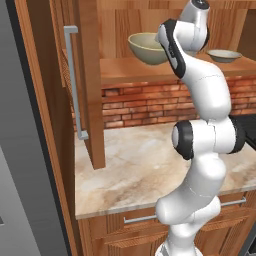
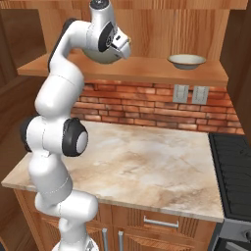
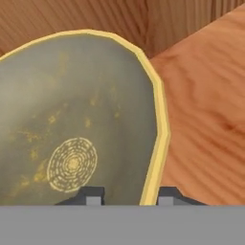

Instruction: Take the smaller bowl and place it next to the appetizer plate on the dining counter , and place the larger bowl next to the plate with cooked food.

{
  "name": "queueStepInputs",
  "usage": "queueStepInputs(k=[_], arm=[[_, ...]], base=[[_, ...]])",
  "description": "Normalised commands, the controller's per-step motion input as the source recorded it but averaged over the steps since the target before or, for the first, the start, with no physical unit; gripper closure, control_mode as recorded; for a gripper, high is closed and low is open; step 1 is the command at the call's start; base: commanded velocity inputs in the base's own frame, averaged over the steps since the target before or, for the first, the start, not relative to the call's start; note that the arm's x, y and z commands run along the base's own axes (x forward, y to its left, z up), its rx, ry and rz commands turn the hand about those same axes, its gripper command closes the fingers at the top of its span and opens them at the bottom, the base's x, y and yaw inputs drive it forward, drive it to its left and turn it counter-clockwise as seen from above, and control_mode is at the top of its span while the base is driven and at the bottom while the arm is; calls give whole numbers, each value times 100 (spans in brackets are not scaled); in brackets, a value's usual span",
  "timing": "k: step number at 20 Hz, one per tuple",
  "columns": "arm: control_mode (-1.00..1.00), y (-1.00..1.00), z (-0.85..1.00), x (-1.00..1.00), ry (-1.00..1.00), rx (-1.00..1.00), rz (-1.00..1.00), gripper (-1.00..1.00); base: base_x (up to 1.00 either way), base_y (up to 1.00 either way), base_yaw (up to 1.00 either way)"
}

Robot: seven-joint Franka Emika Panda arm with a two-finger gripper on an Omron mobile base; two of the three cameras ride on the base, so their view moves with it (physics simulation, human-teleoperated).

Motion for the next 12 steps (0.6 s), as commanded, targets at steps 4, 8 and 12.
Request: queueStepInputs(k=[4,8,12], arm=[[-100,0,-14,-62,-6,0,0,100],[-100,0,-21,-100,-24,0,-4,100],[-100,-3,-6,-100,-32,0,-4,100]], base=[[0,0,0],[0,0,0],[0,0,0]])
